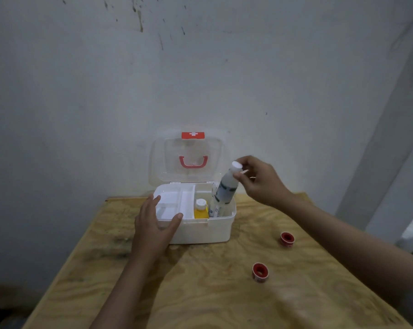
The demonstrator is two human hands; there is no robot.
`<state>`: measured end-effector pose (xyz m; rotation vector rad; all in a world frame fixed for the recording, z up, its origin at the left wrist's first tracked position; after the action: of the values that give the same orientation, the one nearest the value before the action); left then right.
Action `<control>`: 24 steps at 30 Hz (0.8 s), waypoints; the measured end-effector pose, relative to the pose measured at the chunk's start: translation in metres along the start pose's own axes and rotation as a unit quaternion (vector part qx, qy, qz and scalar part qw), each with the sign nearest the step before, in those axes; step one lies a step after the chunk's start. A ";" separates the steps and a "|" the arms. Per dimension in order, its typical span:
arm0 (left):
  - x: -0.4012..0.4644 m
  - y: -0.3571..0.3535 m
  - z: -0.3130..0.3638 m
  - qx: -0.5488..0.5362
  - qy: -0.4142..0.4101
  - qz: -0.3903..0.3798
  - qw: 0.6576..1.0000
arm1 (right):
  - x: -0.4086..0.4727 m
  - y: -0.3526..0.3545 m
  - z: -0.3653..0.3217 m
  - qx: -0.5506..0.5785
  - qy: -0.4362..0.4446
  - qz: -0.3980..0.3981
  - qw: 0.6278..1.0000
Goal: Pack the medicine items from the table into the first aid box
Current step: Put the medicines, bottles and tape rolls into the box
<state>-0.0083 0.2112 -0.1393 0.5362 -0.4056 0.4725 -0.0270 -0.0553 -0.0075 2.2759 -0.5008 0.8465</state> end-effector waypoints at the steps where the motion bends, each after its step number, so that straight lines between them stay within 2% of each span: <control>1: -0.001 -0.001 0.002 0.000 -0.002 -0.003 1.000 | -0.002 -0.004 0.001 -0.010 -0.002 -0.017 1.000; 8: 0.000 0.005 0.007 -0.001 -0.008 0.001 1.000 | -0.019 -0.029 0.008 -0.047 -0.003 -0.107 0.993; 14: 0.001 0.010 0.004 -0.002 -0.006 0.013 1.000 | -0.027 -0.038 0.010 -0.063 0.029 -0.133 0.989; 19: 0.002 0.012 0.003 0.003 0.002 0.014 1.000 | -0.029 -0.038 0.009 -0.059 0.024 -0.129 0.990; 24: 0.007 0.013 0.006 -0.002 -0.005 0.017 1.000 | -0.038 -0.017 0.019 -0.059 0.007 -0.058 0.997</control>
<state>-0.0107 0.2195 -0.1264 0.5279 -0.4254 0.5027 -0.0368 -0.0513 -0.0518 2.1665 -0.3981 0.7540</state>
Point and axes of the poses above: each hand's wrist, its own x-axis towards the middle knuckle, its own y-axis out of the back of the hand, z = x × y, the point moved 3 cm from there along x, towards the middle knuckle, and after that the axes turned 14 degrees about z, right-handed, at the moved point
